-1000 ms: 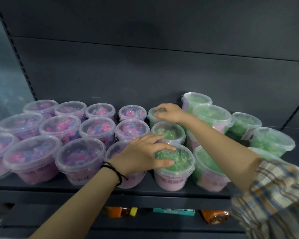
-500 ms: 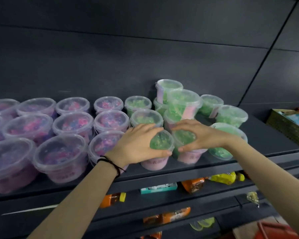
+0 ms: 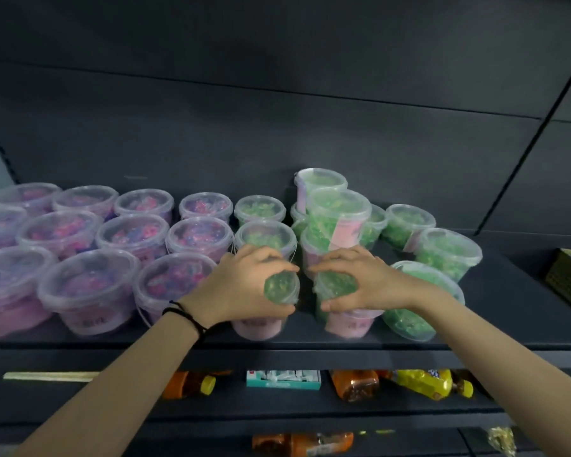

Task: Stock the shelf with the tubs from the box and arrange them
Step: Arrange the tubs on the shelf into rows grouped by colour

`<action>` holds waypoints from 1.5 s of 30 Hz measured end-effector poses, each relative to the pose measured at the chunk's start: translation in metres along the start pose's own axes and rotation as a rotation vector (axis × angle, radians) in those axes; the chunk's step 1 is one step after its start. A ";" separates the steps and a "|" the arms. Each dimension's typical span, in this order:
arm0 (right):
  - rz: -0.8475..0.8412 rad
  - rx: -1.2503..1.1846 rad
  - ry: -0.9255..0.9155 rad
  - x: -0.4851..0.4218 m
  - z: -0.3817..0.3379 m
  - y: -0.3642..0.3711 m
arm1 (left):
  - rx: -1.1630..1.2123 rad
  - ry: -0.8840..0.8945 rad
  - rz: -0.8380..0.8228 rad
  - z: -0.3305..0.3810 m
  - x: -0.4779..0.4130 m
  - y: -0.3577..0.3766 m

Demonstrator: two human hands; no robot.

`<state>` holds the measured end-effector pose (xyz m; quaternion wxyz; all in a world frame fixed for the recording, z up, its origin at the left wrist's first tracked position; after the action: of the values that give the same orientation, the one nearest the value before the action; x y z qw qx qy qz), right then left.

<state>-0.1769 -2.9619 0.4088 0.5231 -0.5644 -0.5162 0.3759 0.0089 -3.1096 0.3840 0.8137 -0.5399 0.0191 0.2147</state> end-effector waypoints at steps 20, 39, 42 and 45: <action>0.549 -0.204 -0.051 -0.004 0.024 -0.025 | -0.262 -0.125 -0.161 0.022 0.016 0.004; 0.141 0.059 -0.018 -0.044 0.080 -0.091 | -0.089 -0.062 -0.106 0.065 -0.021 0.029; 0.107 -0.108 0.018 -0.052 0.081 -0.089 | -0.091 -0.060 -0.087 0.065 -0.023 0.031; 0.124 -0.262 0.040 -0.059 0.080 -0.082 | -0.092 -0.055 -0.076 0.065 -0.023 0.032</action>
<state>-0.2808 -3.0093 0.4688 0.4310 -0.6660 -0.5145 0.3256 -0.0371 -3.0495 0.3889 0.7959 -0.5709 -0.0336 0.1988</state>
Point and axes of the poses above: each hand's wrist, its own x-axis away from the middle knuckle, its own y-axis out of the palm, z = x × y, the point moved 1 cm from there along -x, towards the middle knuckle, and after that the axes turned 7 degrees about x, right-handed, at the moved point
